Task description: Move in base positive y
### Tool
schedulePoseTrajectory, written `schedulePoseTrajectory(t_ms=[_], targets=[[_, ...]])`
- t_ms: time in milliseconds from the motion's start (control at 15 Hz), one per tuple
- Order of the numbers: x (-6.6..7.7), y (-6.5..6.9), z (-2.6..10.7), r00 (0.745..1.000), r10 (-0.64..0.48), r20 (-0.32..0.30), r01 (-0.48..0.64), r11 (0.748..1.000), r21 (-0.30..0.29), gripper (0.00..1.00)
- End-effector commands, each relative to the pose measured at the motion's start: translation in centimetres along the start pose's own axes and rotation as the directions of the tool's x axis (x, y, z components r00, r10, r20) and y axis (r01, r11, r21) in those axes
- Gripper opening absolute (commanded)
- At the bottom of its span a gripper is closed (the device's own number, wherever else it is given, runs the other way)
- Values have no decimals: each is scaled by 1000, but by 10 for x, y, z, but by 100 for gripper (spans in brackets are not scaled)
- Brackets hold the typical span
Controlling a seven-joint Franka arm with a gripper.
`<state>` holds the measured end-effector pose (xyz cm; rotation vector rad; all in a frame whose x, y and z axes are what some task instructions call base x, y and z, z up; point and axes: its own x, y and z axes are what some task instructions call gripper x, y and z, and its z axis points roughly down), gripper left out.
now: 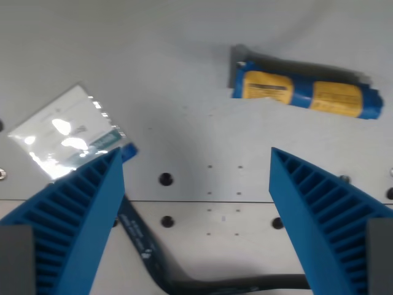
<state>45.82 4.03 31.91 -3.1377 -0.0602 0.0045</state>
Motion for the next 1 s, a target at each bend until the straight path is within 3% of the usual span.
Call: schedulePoseTrajectory(t_ms=[67,1000], targets=[[4,-14,-1,1000,12,-2,-12,1000,-6,100],[11,-83,0,1000,12,-2,-12,1000,-6,100]])
